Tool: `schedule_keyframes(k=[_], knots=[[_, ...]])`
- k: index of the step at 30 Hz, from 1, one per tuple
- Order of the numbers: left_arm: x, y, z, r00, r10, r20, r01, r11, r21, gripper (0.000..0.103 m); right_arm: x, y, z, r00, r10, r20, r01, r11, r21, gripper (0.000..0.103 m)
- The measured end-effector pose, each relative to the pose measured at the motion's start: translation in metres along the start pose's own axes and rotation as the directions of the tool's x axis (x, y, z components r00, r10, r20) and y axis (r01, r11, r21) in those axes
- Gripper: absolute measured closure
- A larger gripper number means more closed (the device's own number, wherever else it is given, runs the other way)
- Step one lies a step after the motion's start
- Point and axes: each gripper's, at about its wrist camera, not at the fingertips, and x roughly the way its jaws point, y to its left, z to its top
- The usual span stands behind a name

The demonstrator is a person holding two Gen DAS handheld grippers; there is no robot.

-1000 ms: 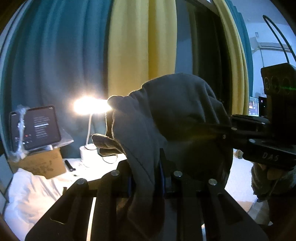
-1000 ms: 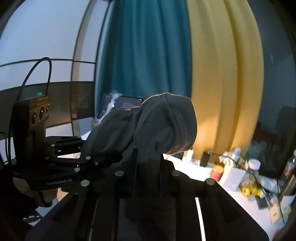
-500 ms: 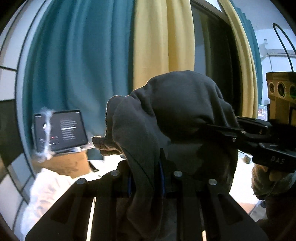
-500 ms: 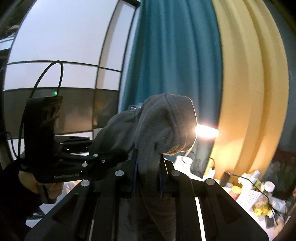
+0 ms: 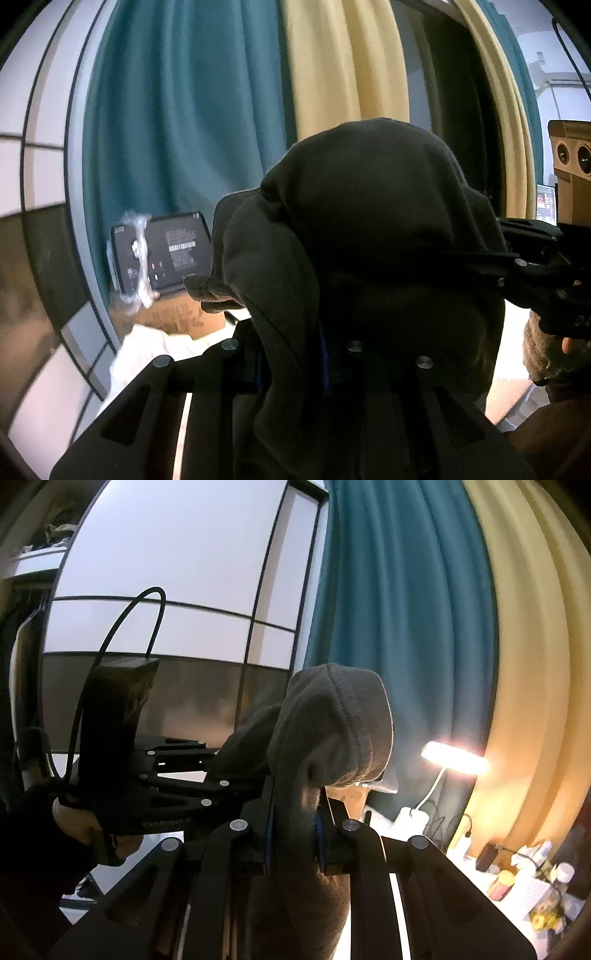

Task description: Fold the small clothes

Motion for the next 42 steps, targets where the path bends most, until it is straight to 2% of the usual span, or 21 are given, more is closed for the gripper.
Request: schedule_keyframes(k=[4,8,19,30,42], knots=[[0.016,0.003,-0.016,0.999,0.006,-0.054,-0.006,1.000,-0.015,0.083,0.012,-0.001,-0.014,0.999,-0.004,-0.043,0.005,1.000,0.025,0.085],[0.037,0.006,-0.028,0.995,-0.005,-0.103,0.002,1.000,-0.029,0.083,0.027,-0.003,-0.034,0.994,-0.042,-0.101,0.044,0.999,0.018,0.085],[0.082,-0.007,-0.033,0.985,-0.008,-0.170,0.010,1.000,0.010,0.083,0.055,-0.039,-0.067,0.977,-0.114,-0.179,0.127,0.990,0.062,0.085],[0.133,0.001,-0.041,0.971,-0.026,-0.236,0.025,1.000,-0.005,0.083,0.089,-0.080,-0.091,0.962,-0.118,-0.245,0.152,0.981,0.122,0.085],[0.183,0.014,-0.064,0.942,-0.044,-0.334,0.038,0.999,-0.023,0.083,0.134,-0.118,-0.126,0.940,-0.102,-0.327,0.161,0.974,0.161,0.085]])
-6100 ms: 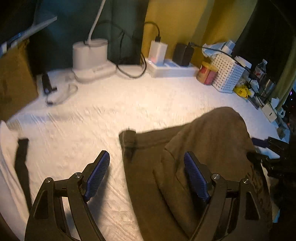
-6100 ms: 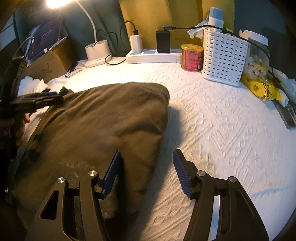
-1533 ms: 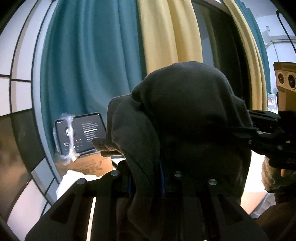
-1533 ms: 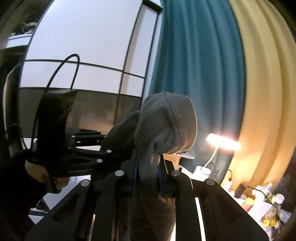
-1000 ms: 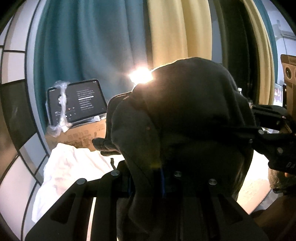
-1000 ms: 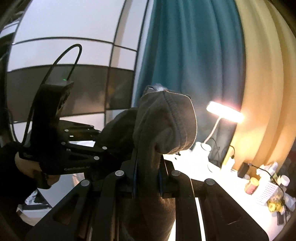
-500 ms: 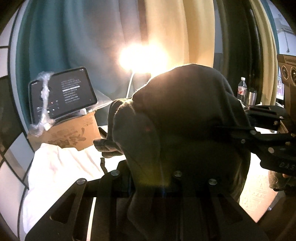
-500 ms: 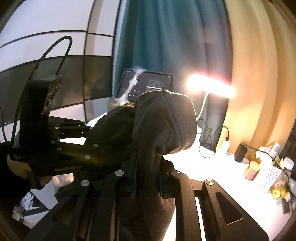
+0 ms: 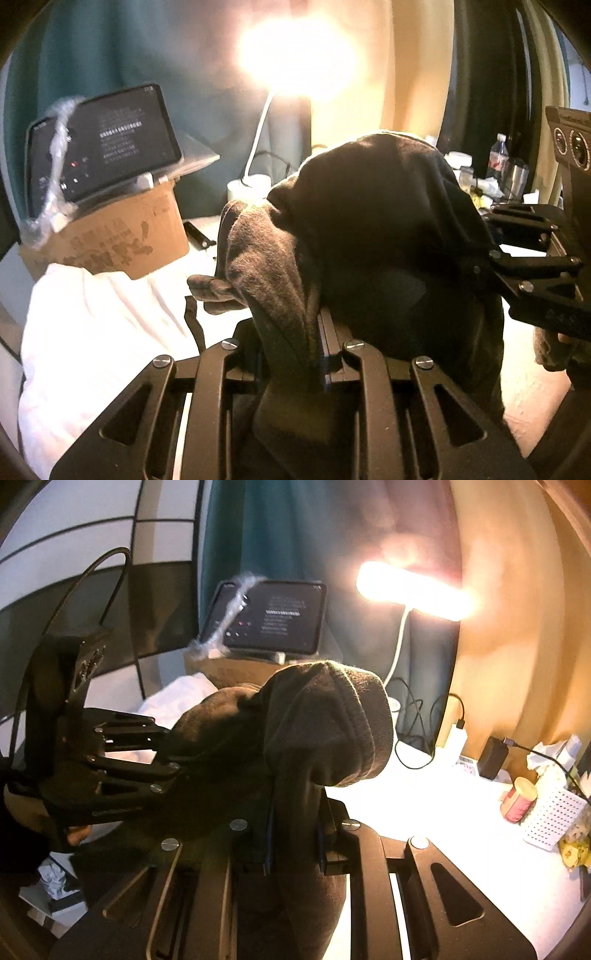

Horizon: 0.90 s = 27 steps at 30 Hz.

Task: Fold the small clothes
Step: 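Lower the sweatshirt end with both tools, folding it over the body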

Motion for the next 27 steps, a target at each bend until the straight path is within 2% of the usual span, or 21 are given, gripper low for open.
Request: schedule_keyframes(k=[13,17,20,21,23,25,27], knots=[[0.067,0.022,-0.016,0.990,-0.007,-0.143,0.002,0.999,-0.039,0.083,0.080,-0.037,-0.027,0.991,0.022,-0.135,-0.012,0.997,0.078,0.084],[0.082,0.027,-0.020,0.982,-0.006,-0.191,-0.002,0.999,-0.043,0.083,0.101,-0.049,-0.039,0.981,0.050,-0.187,-0.024,0.990,0.139,0.084],[0.089,0.030,-0.022,0.975,-0.008,-0.220,-0.003,0.999,-0.047,0.083,0.114,-0.068,-0.050,0.968,0.097,-0.232,-0.039,0.970,0.242,0.084],[0.090,0.031,-0.023,0.975,-0.009,-0.223,-0.002,0.999,-0.051,0.083,0.117,-0.074,-0.053,0.964,0.101,-0.245,-0.033,0.963,0.266,0.082],[0.091,0.034,-0.022,0.974,-0.013,-0.225,0.000,0.998,-0.061,0.083,0.121,-0.090,-0.060,0.961,0.097,-0.259,-0.007,0.945,0.328,0.066],[0.092,0.035,-0.023,0.973,-0.016,-0.229,0.002,0.998,-0.064,0.082,0.121,-0.101,-0.063,0.958,0.132,-0.253,-0.022,0.919,0.394,0.063],[0.092,0.036,-0.022,0.973,-0.014,-0.230,0.000,0.998,-0.063,0.082,0.121,-0.111,-0.064,0.960,0.131,-0.246,-0.014,0.905,0.425,0.063]])
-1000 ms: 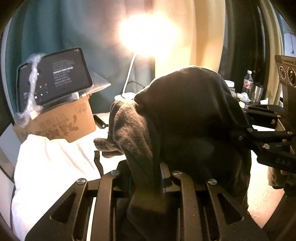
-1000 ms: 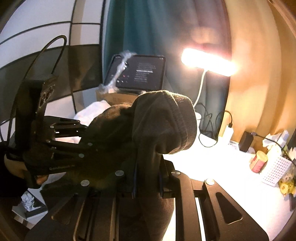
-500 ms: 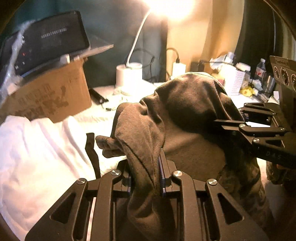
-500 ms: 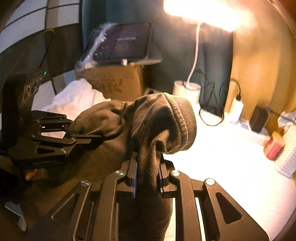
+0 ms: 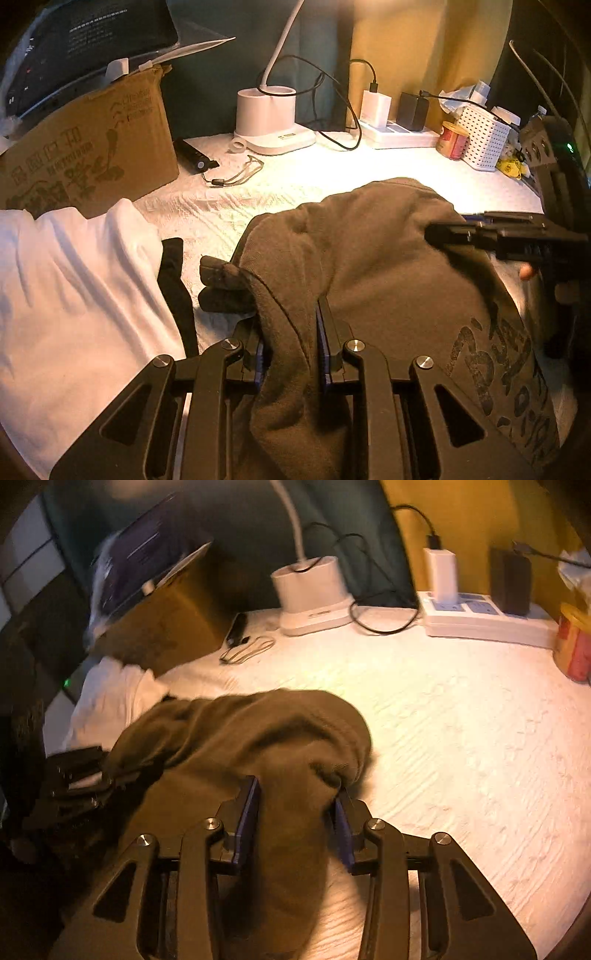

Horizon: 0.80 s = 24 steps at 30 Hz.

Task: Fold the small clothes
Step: 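Lower the sweatshirt end with both tools, folding it over the body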

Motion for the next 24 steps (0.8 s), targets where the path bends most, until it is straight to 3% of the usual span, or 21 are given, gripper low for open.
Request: schedule_keyframes(k=[8,12,15,19,24], knots=[[0.011,0.017,0.006,1.000,-0.003,-0.020,0.002,0.998,-0.058,0.077,0.003,-0.028,0.015,0.995,-0.094,0.020,0.092,0.993,0.072,0.063],[0.013,0.019,0.011,1.000,0.023,-0.012,-0.024,0.998,-0.052,0.076,0.002,-0.025,0.014,0.991,-0.134,0.026,0.133,0.990,0.042,0.062],[0.014,0.026,0.015,0.996,0.084,-0.007,-0.084,0.994,-0.073,0.076,0.002,-0.023,0.015,0.985,-0.168,0.030,0.167,0.985,0.033,0.055],[0.010,0.030,0.017,0.996,0.084,-0.002,-0.084,0.993,-0.082,0.076,0.000,-0.024,0.015,0.982,-0.187,0.035,0.186,0.982,0.033,0.047],[-0.006,0.029,0.019,0.995,0.101,0.013,-0.100,0.990,-0.095,0.076,-0.009,-0.024,0.013,0.974,-0.218,0.067,0.216,0.976,0.037,0.044]])
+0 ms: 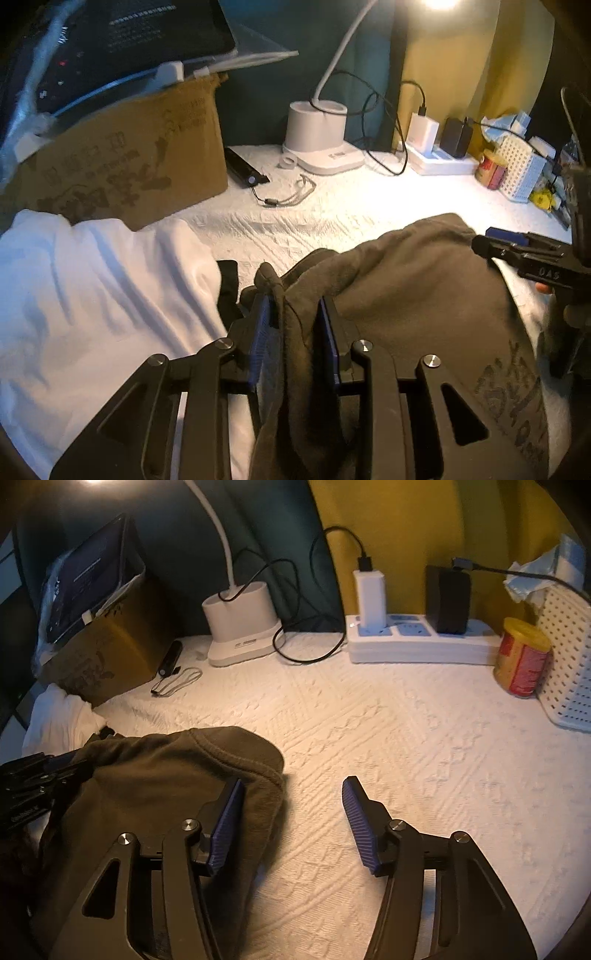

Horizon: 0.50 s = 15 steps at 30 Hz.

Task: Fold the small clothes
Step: 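Lower the sweatshirt end with both tools, folding it over the body, then open both tools and press the folded sweatshirt flat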

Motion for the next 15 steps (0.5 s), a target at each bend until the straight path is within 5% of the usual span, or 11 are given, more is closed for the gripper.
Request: schedule_keyframes(k=[13,15], knots=[[-0.029,-0.020,-0.025,0.998,-0.053,-0.033,0.053,0.999,-0.002,0.074,-0.020,0.008,-0.011,1.000,-0.010,0.004,0.010,1.000,-0.009,0.043],[-0.033,-0.024,-0.029,0.998,-0.047,-0.034,0.047,0.999,0.007,0.066,-0.024,0.010,-0.014,1.000,-0.009,0.002,0.009,1.000,-0.011,0.043]])
